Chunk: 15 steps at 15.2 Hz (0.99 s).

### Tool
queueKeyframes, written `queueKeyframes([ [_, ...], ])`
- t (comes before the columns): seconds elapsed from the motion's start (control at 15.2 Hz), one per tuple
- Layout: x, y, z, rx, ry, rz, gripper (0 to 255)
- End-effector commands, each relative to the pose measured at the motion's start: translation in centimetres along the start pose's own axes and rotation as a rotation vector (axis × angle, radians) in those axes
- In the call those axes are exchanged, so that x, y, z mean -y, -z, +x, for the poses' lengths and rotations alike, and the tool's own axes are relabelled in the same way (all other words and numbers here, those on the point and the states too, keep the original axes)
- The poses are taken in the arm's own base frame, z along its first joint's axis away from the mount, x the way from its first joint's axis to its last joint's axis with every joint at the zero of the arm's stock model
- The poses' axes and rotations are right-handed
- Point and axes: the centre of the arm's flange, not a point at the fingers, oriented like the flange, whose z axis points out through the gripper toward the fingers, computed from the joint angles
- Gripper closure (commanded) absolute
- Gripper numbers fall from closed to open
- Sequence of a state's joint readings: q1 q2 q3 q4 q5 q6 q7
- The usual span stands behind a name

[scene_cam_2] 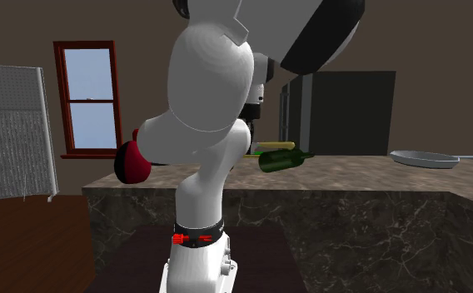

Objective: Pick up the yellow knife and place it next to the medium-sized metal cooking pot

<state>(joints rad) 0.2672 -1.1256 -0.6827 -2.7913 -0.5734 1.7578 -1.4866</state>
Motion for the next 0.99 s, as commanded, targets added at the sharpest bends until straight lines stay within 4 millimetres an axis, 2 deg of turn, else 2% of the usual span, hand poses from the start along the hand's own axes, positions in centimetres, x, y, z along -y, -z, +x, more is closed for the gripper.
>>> queueKeyframes([
  [0.0, 0.0, 1.1, 0.1, 0.0, 0.0, 0.0, 255],
  [0.92, -0.1, 8.4, 0.4, 0.0, 0.0, 0.0, 255],
])
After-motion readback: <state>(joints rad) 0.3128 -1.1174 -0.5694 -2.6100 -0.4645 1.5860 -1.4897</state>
